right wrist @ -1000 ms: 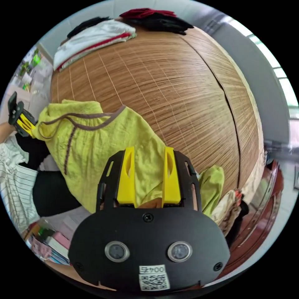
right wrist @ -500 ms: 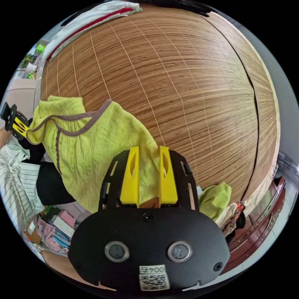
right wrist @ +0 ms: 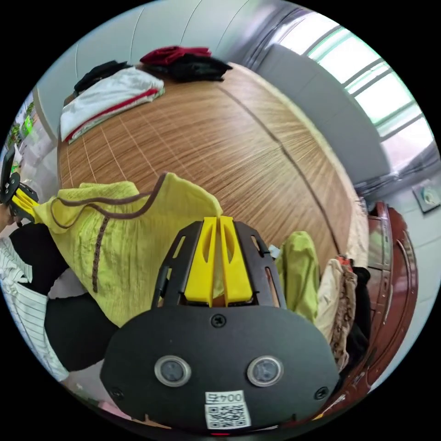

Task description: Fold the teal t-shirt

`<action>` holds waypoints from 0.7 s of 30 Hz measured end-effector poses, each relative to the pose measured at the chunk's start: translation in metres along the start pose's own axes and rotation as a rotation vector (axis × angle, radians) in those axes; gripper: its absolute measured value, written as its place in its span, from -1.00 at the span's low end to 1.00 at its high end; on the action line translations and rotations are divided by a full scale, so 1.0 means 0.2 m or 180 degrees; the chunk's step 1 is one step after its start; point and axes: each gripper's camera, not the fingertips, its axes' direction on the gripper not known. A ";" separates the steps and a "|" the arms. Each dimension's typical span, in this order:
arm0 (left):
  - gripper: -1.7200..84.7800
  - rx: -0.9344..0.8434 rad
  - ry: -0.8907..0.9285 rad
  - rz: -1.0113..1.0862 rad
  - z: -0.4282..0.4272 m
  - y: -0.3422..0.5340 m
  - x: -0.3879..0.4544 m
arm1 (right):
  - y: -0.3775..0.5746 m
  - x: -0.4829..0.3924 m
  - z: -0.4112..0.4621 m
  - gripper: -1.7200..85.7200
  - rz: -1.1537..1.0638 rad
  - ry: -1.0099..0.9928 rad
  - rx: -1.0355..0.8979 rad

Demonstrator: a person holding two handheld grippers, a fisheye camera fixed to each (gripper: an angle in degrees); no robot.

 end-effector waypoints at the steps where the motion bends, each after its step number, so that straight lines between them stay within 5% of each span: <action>1: -0.94 0.0103 -0.0125 0.0008 -0.05 -0.03 0.06 | 0.04 -0.04 -0.20 -0.98 0.0078 0.0181 0.0173; 21: -0.95 0.2729 -0.1254 0.0775 -1.82 -0.48 1.41 | 0.49 -0.69 -3.38 -0.98 0.0913 0.2413 0.2260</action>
